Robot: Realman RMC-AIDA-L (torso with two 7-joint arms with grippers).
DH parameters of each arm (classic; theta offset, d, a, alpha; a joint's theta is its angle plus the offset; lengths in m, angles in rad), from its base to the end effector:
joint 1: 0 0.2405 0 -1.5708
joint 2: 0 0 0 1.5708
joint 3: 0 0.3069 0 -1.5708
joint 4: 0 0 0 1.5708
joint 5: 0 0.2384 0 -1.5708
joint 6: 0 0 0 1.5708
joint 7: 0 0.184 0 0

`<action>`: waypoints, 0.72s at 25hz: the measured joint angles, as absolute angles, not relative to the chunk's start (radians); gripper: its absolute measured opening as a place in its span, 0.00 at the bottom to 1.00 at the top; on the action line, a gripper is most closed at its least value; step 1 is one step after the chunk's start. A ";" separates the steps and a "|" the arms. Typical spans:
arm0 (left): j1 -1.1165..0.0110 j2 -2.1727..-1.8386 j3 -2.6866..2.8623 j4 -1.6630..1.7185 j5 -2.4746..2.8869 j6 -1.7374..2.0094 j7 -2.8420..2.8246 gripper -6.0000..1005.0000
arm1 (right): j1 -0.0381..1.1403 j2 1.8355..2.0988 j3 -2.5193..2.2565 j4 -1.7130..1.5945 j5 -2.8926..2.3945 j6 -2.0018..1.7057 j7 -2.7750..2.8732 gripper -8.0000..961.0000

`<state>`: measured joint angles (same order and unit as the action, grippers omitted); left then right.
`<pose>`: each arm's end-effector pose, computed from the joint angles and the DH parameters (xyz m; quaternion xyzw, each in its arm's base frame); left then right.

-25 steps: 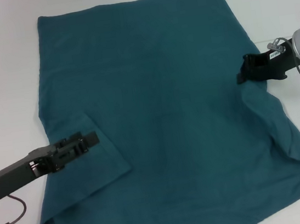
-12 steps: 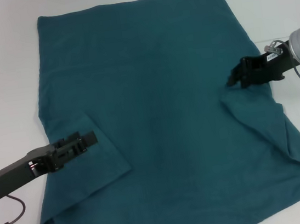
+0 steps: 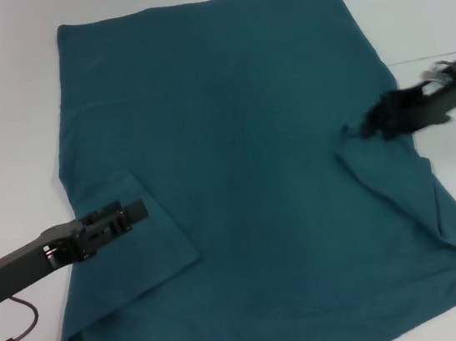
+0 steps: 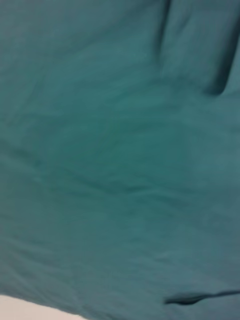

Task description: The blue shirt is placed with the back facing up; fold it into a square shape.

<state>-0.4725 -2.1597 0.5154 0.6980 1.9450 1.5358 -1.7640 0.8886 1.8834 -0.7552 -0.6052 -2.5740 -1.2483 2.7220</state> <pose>-0.3104 0.3845 -0.0517 -0.8193 -0.4302 -0.3516 0.1414 0.2966 0.5254 0.0173 -0.7377 0.6305 0.0287 0.2398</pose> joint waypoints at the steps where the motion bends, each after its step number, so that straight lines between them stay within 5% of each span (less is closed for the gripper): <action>1: -0.472 -2.160 0.515 0.698 1.945 1.534 -1.764 0.69 | 0.878 1.876 -0.752 -0.618 -2.575 -1.270 2.723 0.44; 8: -0.475 -2.161 0.515 0.697 1.945 1.518 -1.764 0.69 | 0.773 1.840 -0.683 -0.695 -2.572 -1.442 2.723 0.44; 18: -0.482 -2.161 0.521 0.695 1.945 1.506 -1.764 0.69 | 0.684 1.864 -0.642 -0.684 -2.525 -1.448 2.707 0.44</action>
